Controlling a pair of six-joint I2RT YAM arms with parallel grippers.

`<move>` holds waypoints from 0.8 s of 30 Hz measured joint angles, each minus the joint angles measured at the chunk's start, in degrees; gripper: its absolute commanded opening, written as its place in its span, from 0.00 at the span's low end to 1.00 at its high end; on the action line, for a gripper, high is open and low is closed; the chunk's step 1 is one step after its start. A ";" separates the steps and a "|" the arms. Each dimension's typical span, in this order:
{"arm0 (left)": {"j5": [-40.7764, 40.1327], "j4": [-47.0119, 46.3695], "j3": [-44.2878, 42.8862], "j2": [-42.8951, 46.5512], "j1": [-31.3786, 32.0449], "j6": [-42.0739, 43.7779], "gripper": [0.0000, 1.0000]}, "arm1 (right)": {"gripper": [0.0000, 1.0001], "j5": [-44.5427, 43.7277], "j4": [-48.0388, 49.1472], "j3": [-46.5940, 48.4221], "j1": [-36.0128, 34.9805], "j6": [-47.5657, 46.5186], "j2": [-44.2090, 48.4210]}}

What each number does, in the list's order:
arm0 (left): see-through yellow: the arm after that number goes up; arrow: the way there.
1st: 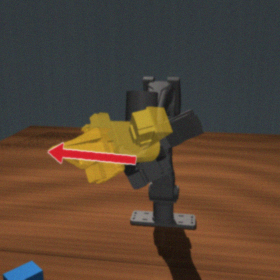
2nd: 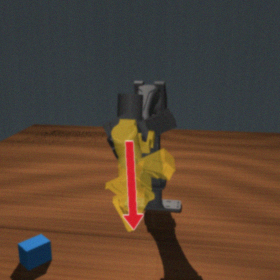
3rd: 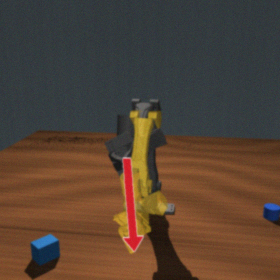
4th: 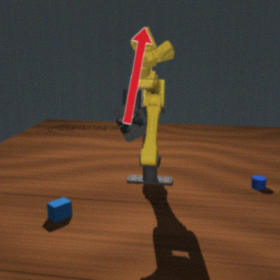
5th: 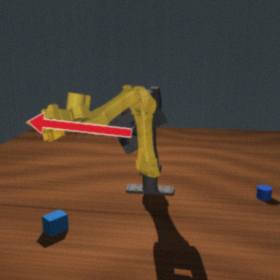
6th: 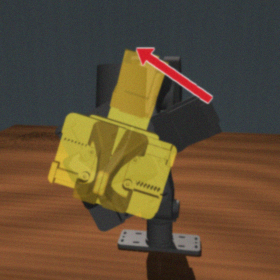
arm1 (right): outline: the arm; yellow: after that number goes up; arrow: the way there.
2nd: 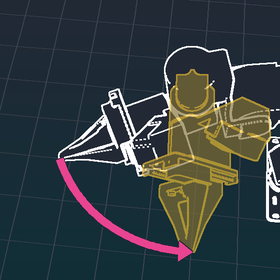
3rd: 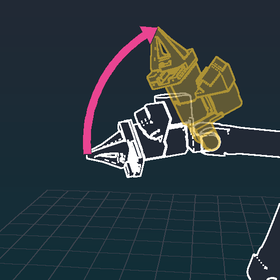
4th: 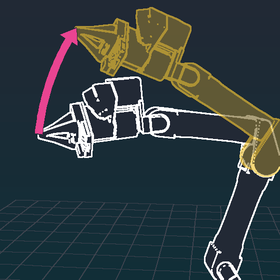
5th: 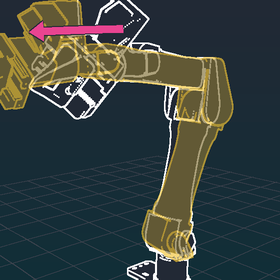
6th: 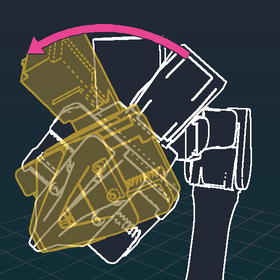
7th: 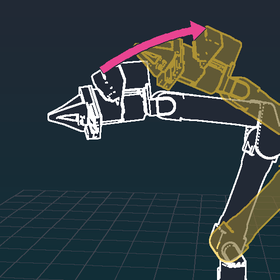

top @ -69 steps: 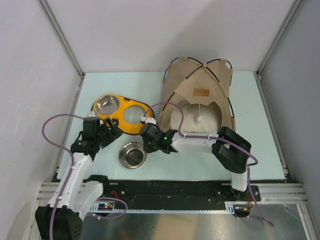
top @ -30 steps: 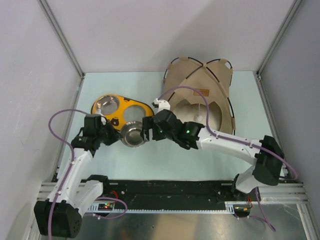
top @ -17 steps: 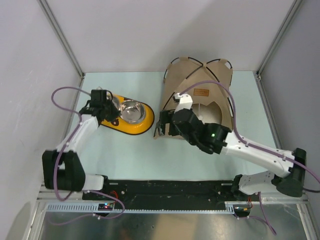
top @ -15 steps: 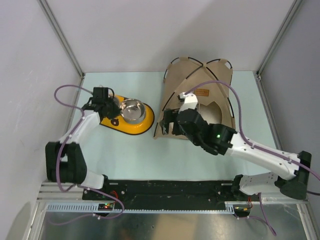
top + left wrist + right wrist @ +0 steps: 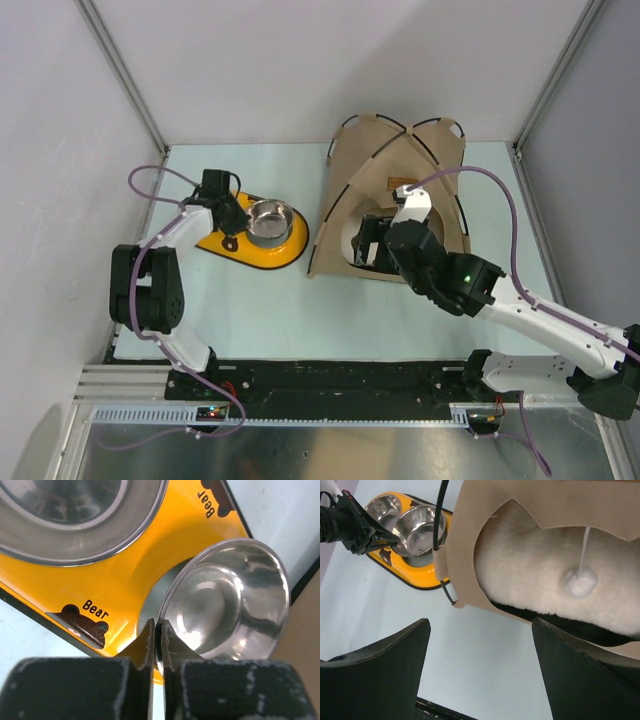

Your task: Set up the pet tent

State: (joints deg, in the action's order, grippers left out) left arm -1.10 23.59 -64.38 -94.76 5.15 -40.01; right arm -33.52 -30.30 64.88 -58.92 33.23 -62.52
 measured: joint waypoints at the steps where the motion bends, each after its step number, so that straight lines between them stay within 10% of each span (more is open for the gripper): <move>1: -0.02 0.07 -0.02 -0.61 0.17 0.09 0.18 | 0.87 -0.02 -0.15 -0.20 0.15 0.20 0.07; 9: -0.81 -0.61 -0.20 -2.75 0.87 0.52 0.47 | 0.87 -0.04 -1.33 -0.39 0.33 1.51 0.11; 15: -1.33 -1.11 0.20 -0.50 1.01 1.55 0.95 | 0.89 -0.09 -2.34 -0.37 0.33 2.67 0.26; 24: 2.19 -0.07 3.34 14.25 1.07 7.23 1.00 | 0.99 -0.09 -7.80 -0.46 0.28 5.97 4.79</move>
State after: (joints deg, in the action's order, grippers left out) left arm 1.08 23.53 -61.04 -80.51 6.22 -32.77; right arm -33.61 -38.11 64.42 -58.63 39.20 -57.74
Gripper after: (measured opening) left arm 0.994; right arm 0.972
